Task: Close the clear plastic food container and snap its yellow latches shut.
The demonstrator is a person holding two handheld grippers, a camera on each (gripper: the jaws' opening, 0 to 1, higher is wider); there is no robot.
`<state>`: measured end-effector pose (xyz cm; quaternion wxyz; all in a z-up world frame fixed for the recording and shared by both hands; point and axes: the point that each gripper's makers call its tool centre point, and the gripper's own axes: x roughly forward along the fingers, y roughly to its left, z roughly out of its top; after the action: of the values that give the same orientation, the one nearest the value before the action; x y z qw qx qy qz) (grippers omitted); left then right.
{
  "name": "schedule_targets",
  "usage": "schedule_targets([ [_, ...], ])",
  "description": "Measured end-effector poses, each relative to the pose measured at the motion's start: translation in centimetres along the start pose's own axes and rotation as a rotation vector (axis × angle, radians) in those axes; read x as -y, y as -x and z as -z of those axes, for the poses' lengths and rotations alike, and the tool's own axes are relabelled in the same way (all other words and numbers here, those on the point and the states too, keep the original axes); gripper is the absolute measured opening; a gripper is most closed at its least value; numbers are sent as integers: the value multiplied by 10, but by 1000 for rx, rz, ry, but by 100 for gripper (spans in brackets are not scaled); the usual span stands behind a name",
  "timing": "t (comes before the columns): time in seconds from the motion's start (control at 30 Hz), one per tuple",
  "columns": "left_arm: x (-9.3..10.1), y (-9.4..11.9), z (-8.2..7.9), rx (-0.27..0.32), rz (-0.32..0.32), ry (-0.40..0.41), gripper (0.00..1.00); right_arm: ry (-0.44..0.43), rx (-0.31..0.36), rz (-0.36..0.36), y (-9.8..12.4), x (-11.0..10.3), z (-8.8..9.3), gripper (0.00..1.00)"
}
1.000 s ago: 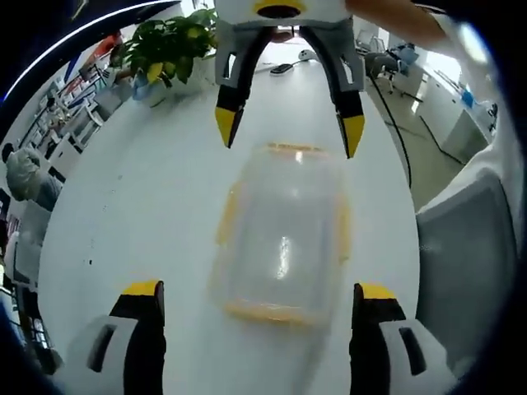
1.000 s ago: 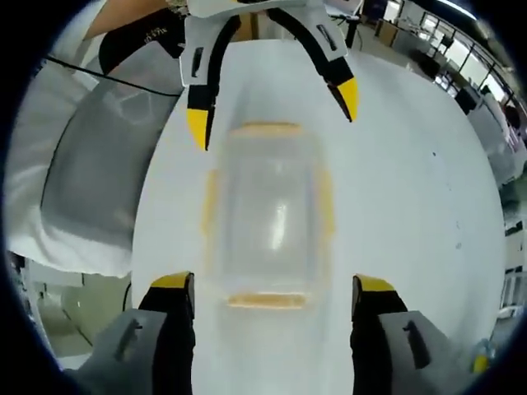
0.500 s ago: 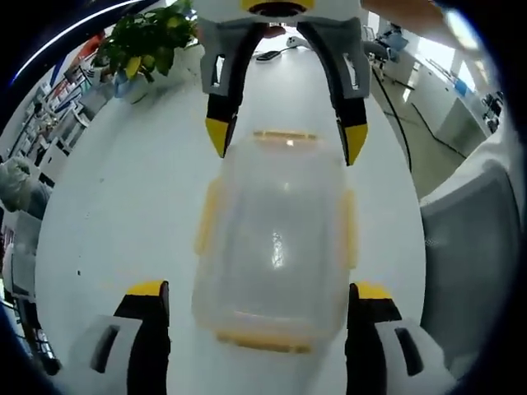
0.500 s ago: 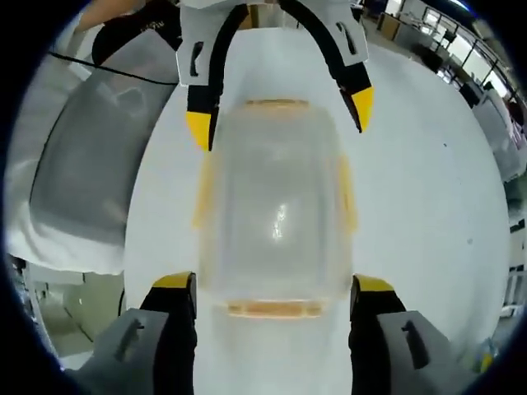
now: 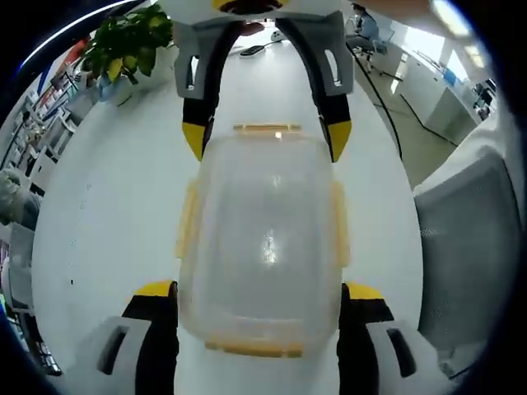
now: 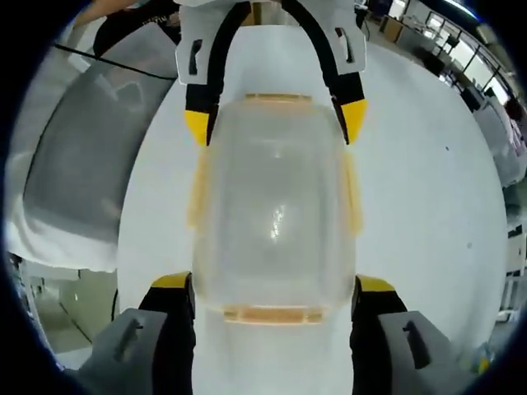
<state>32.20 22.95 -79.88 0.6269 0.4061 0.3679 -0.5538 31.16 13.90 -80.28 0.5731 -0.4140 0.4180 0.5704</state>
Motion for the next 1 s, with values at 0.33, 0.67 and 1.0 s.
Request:
schedule_targets([
  [0.33, 0, 1, 1, 2, 4, -7, 77, 1, 8, -1, 0, -1, -2, 74],
  [0.67, -4, 3, 6, -5, 1, -9, 77, 10, 10, -3, -2, 3, -7, 74],
  [1.0, -18, 3, 8, 4, 2, -9, 77, 7, 25, -2, -1, 17, -10, 74],
])
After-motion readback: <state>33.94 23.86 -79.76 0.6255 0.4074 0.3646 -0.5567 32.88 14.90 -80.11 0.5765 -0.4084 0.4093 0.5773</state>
